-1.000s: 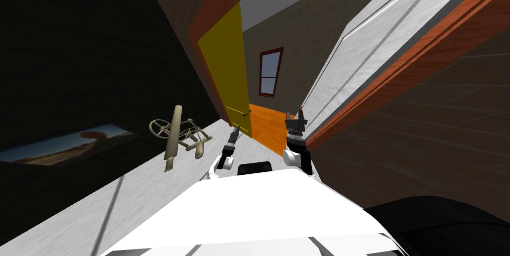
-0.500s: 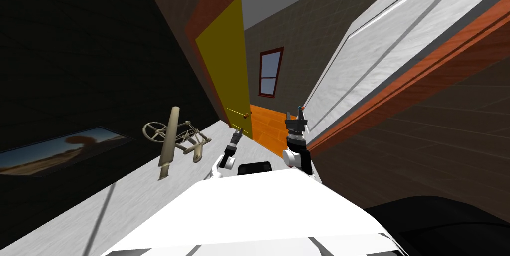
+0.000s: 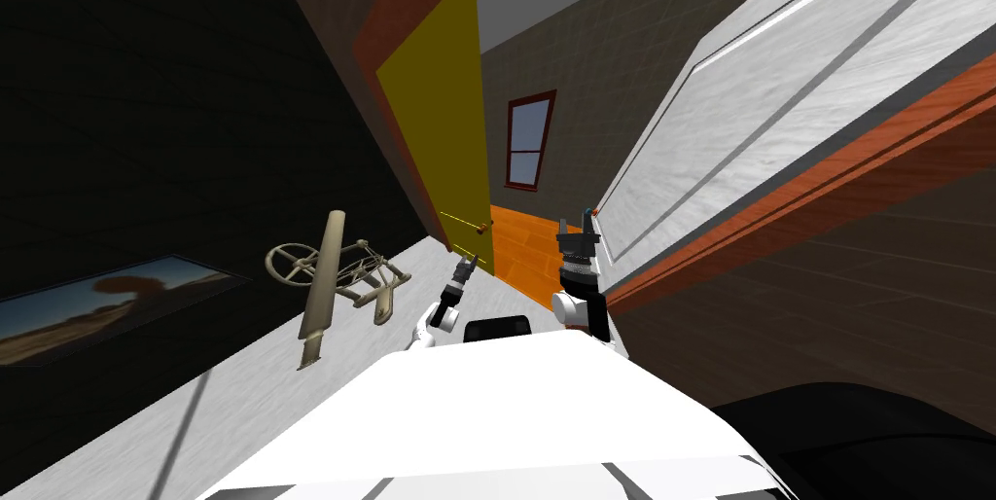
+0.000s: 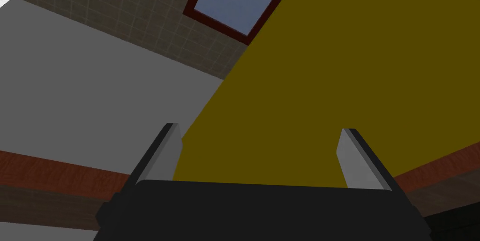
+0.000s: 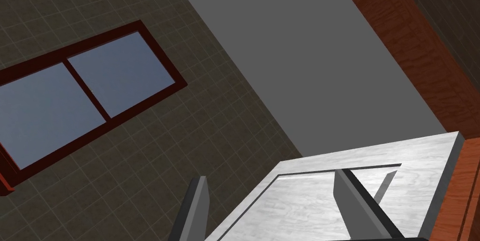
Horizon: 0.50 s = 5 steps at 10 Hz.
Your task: Push the door open
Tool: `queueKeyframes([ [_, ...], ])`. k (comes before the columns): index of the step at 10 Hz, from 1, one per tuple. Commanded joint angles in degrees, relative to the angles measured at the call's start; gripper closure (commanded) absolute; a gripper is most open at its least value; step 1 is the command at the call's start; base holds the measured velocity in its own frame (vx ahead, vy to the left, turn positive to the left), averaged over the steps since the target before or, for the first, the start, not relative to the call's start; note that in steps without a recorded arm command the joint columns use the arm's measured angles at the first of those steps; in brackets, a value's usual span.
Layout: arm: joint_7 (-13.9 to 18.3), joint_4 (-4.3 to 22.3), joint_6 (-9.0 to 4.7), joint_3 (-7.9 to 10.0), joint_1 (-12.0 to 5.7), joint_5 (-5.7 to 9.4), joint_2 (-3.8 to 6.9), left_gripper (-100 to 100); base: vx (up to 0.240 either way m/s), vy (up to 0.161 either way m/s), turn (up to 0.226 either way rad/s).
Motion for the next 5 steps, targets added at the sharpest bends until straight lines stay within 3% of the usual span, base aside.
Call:
queueKeyframes([
  [1, -2.31, 2.42, -0.84, -0.67, -0.95, -0.28, 0.18, -100, 0.091, 0.041, -0.025],
  [5, -7.23, 8.42, -2.84, -2.12, -3.49, -0.85, 0.83, -100, 0.096, 0.051, -0.021],
])
